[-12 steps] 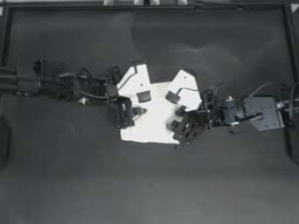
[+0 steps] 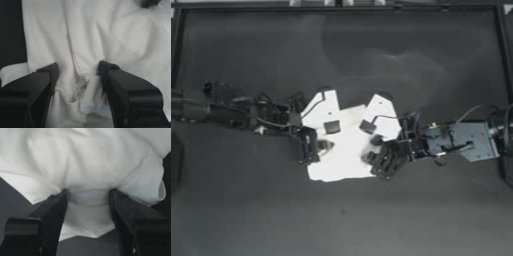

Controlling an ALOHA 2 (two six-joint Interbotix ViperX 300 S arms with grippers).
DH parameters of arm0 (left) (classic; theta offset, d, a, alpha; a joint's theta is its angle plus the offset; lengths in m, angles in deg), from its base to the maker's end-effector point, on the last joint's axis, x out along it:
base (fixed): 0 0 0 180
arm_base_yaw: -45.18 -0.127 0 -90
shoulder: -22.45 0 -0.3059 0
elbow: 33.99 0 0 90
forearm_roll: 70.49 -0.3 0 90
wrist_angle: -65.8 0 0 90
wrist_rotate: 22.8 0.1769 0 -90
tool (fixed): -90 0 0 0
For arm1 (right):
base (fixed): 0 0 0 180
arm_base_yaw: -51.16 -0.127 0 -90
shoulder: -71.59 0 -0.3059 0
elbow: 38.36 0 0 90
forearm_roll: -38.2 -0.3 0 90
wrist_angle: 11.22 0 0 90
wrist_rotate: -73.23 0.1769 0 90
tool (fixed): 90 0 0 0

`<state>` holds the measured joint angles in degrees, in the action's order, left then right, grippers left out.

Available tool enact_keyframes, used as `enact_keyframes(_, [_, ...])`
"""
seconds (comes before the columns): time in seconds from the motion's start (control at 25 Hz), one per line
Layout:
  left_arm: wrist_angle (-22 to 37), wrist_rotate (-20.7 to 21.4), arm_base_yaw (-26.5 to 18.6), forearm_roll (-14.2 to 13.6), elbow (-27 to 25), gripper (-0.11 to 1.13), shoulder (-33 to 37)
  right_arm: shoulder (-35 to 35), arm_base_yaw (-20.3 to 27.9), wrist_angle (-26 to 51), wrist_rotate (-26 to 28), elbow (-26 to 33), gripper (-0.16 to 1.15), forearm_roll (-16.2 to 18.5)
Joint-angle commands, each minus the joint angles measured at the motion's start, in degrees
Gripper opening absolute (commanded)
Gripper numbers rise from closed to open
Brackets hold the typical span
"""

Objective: Fold shirt

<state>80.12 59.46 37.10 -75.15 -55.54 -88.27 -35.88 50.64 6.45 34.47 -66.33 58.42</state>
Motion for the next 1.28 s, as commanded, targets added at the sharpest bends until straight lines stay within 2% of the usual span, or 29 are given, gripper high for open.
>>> enact_keyframes(0.04, [0.62, 0.00, 2.29, 0.97, -0.18, 0.86, 2.64, 1.05, -2.02, 0.35, 0.00, 0.44, 0.85, -1.58])
enact_keyframes(0.28, [2.90, 0.09, 3.78, 1.14, 1.05, 0.73, 2.81, 2.02, -3.78, 1.67, 0.18, 1.14, 0.85, -2.37])
enact_keyframes(0.48, [5.19, 0.62, 3.08, 0.62, 3.08, 0.73, 3.69, 4.39, -3.52, 2.46, 0.00, 1.41, 0.85, -1.23])
enact_keyframes(0.68, [7.12, 0.70, 1.85, -1.23, 4.22, 0.73, 5.80, 7.56, -2.46, 3.52, 0.00, 1.41, 0.85, 1.05])
enact_keyframes(0.8, [7.29, 0.62, 1.05, -2.29, 4.39, 0.77, 7.82, 8.79, -1.85, 3.52, 0.00, 1.32, 0.85, 2.20])
enact_keyframes(1.0, [6.86, 0.53, 0.26, -4.13, 4.48, 0.93, 10.37, 9.67, -1.05, 3.52, 0.00, 1.41, 0.85, 3.87])
enact_keyframes(1.16, [6.33, 0.53, 0.35, -4.83, 4.22, 0.96, 11.69, 10.55, -0.44, 3.34, 0.18, 0.97, 0.85, 5.10])
enact_keyframes(1.28, [3.52, 0.53, 1.41, -4.83, 2.55, 0.96, 12.74, 11.87, 0.18, 2.81, 0.70, 0.26, 0.85, 6.59])
